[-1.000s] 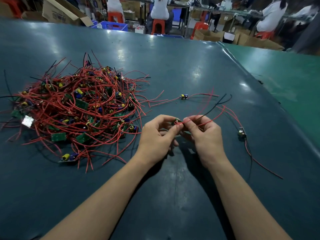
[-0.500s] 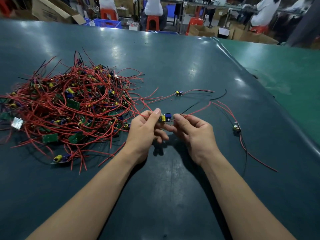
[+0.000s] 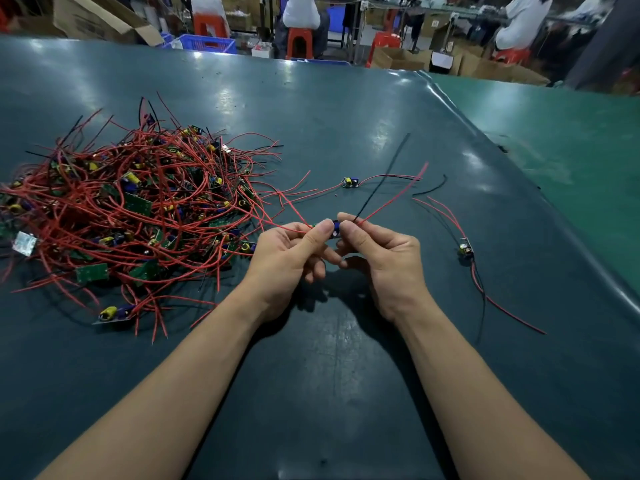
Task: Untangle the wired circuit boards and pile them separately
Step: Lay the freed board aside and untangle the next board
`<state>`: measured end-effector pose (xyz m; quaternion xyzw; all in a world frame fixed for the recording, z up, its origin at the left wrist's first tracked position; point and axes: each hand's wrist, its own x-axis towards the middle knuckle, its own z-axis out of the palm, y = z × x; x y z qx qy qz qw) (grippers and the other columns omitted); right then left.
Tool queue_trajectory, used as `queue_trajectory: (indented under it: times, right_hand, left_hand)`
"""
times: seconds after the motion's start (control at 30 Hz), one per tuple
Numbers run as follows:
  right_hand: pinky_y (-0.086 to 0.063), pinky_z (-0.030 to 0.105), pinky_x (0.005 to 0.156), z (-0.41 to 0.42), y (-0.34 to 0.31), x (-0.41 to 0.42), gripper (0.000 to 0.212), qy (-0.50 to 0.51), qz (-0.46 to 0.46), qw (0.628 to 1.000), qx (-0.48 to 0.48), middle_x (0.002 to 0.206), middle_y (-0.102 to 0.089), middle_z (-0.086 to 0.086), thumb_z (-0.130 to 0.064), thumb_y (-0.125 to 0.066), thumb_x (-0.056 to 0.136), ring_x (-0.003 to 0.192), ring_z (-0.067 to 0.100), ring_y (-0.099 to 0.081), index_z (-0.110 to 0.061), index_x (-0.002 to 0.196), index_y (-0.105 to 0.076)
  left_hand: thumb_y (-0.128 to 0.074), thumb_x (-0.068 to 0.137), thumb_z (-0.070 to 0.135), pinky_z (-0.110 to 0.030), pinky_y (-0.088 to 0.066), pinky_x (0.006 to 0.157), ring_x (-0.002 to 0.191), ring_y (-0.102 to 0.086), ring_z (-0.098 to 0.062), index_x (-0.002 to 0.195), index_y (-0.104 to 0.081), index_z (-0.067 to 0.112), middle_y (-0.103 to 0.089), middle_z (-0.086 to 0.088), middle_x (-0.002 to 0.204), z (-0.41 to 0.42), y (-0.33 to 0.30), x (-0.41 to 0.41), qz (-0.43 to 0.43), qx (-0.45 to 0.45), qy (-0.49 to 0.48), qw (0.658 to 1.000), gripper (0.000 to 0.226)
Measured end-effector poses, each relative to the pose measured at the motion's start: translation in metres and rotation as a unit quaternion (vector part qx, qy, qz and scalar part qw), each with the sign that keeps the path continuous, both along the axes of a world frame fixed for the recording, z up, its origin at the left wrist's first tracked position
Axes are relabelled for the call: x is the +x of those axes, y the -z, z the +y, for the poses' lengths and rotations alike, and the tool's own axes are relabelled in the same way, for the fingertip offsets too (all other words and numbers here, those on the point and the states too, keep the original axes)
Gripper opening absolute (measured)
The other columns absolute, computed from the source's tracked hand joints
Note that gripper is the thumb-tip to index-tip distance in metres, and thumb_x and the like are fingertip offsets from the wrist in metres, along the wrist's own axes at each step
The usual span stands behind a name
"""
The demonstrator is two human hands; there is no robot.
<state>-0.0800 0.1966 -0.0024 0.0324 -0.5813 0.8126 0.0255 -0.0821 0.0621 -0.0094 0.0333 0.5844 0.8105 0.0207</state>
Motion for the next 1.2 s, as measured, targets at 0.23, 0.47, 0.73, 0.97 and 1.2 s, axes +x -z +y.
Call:
queue_trajectory:
  times: [0.23, 0.47, 0.73, 0.97, 1.2]
  right_hand:
    - [-0.04, 0.018, 0.042, 0.002, 0.001, -0.011, 0.024, 0.125, -0.017, 0.992, -0.009, 0.064, -0.068, 0.001, -0.016, -0.073, 0.087, 0.046, 0.007, -0.049, -0.016, 0.063, -0.074]
    - [-0.035, 0.018, 0.039, 0.035, -0.002, -0.023, 0.022, 0.289, -0.017, 0.954, -0.076, 0.056, -0.062, -0.005, -0.015, -0.069, 0.091, 0.042, 0.005, -0.042, -0.013, 0.069, -0.071]
    - [-0.032, 0.015, 0.037, 0.025, -0.001, -0.018, 0.029, 0.07, -0.106, 0.99, -0.067, 0.058, -0.056, -0.006, -0.034, -0.069, 0.081, 0.041, 0.003, -0.04, -0.007, 0.088, -0.068]
    - [-0.03, 0.015, 0.035, 0.006, 0.003, -0.008, 0.015, -0.003, -0.086, 0.996, 0.005, 0.055, -0.057, -0.002, -0.014, -0.066, 0.091, 0.042, 0.004, -0.041, -0.011, 0.077, -0.071]
    - [-0.031, 0.014, 0.038, 0.041, -0.003, -0.025, 0.019, 0.201, -0.079, 0.97, -0.111, 0.056, -0.055, -0.004, -0.012, -0.061, 0.095, 0.042, 0.002, -0.04, -0.007, 0.079, -0.069]
  left_hand:
    - [-0.067, 0.087, 0.023, -0.016, -0.031, 0.035, 0.036, -0.046, -0.007, 0.076, -0.053, 0.011, -0.069, -0.008, 0.062, 0.001, 0.0, 0.002, -0.009, 0.016, -0.038, 0.999, 0.021]
    - [-0.065, 0.09, 0.016, -0.013, -0.028, 0.035, 0.033, -0.039, -0.008, 0.072, -0.05, 0.012, -0.069, -0.011, 0.061, 0.003, -0.002, 0.004, -0.001, 0.02, -0.042, 0.999, 0.023]
    - [-0.065, 0.09, 0.015, -0.015, -0.029, 0.035, 0.031, -0.037, -0.009, 0.078, -0.048, 0.011, -0.07, -0.01, 0.063, 0.003, -0.002, 0.005, 0.031, 0.018, -0.077, 0.996, 0.022]
    - [-0.066, 0.088, 0.016, -0.015, -0.032, 0.037, 0.033, -0.04, -0.01, 0.076, -0.051, 0.01, -0.07, -0.011, 0.063, 0.003, -0.001, 0.007, 0.018, -0.018, -0.035, 0.999, 0.02]
    - [-0.07, 0.081, 0.025, -0.016, -0.03, 0.036, 0.032, -0.036, -0.01, 0.077, -0.05, 0.011, -0.071, -0.012, 0.064, 0.004, -0.001, 0.007, 0.045, 0.009, -0.07, 0.997, 0.025]
